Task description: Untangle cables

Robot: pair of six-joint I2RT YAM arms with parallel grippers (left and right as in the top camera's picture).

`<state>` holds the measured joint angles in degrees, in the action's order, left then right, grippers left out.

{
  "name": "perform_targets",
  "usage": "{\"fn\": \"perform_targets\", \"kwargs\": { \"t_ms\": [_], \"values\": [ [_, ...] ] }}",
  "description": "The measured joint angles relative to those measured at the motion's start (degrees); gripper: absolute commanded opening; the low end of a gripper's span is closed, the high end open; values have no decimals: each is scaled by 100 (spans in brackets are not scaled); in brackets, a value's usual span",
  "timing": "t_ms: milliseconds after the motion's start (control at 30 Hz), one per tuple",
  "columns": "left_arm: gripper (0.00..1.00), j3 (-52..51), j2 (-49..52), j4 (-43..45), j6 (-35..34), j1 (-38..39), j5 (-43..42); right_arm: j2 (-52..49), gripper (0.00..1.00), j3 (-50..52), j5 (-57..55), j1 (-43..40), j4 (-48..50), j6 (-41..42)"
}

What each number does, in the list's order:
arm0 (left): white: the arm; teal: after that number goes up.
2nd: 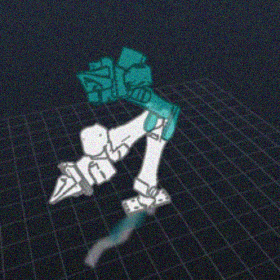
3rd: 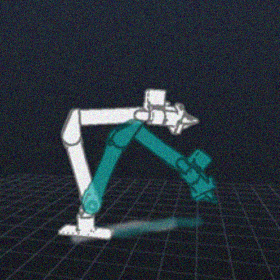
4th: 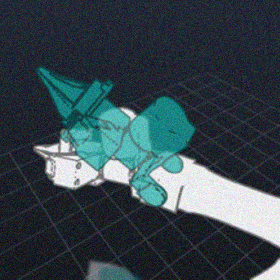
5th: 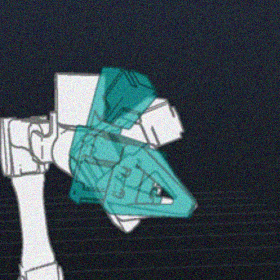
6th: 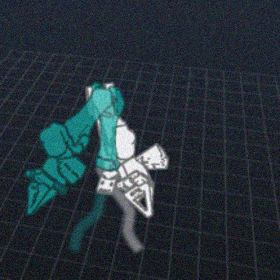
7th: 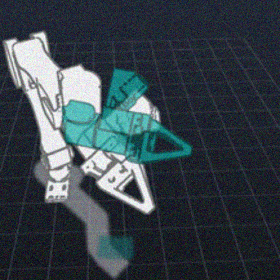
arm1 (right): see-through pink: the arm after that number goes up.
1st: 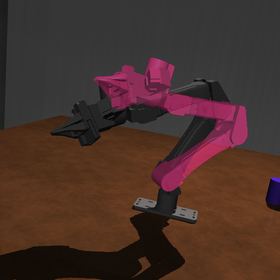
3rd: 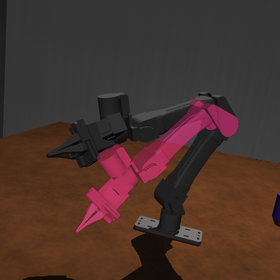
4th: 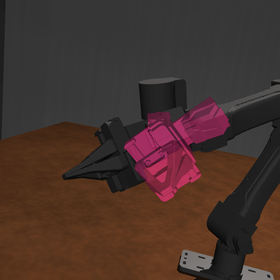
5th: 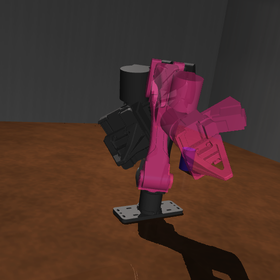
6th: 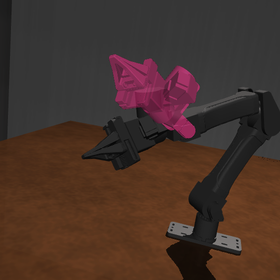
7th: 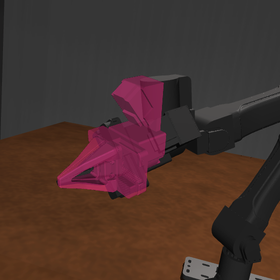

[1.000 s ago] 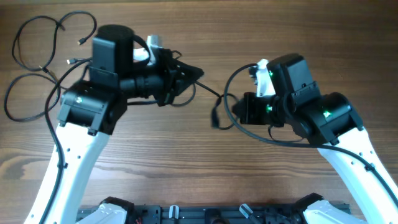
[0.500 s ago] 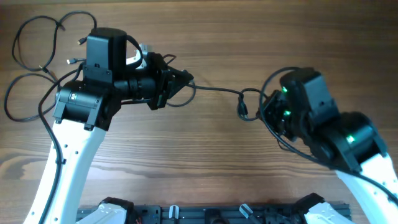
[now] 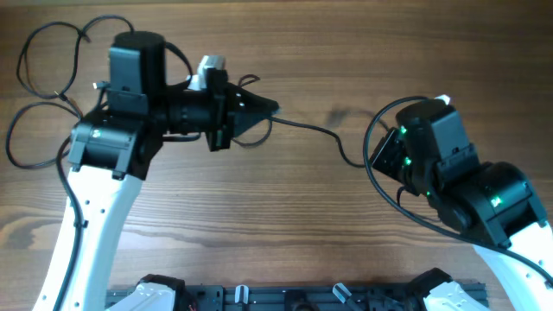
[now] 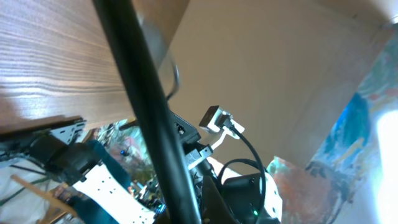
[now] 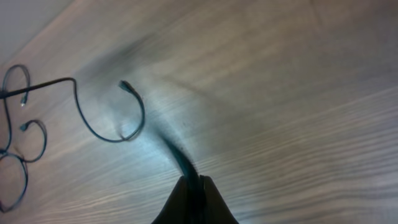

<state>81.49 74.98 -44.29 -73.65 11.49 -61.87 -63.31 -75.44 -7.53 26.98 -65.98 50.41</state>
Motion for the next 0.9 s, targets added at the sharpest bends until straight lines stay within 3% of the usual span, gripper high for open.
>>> {"fn": "perform_targets", "kwargs": {
  "t_ms": [333, 500, 667, 733, 800, 900],
  "values": [
    [4, 0, -2, -59, 251, -79, -350, -2, 4, 0, 372, -15, 540, -400],
    [4, 26, -9, -1217, 629, -79, 1381, 2, 5, 0, 522, -15, 549, 101],
    [4, 24, -9, -2009, 739, -79, 3348, 59, 32, 0, 564, -15, 560, 352],
    [4, 26, -9, -2090, 763, -79, 3877, 70, 65, 0, 568, -20, 538, 415],
    [4, 24, -9, -2100, 896, -79, 4133, 70, 86, 0, 560, -20, 481, 459],
    [4, 24, -9, -1878, 1622, -59, 4172, 70, 100, 0, 568, -20, 428, 487]
  ]
}}
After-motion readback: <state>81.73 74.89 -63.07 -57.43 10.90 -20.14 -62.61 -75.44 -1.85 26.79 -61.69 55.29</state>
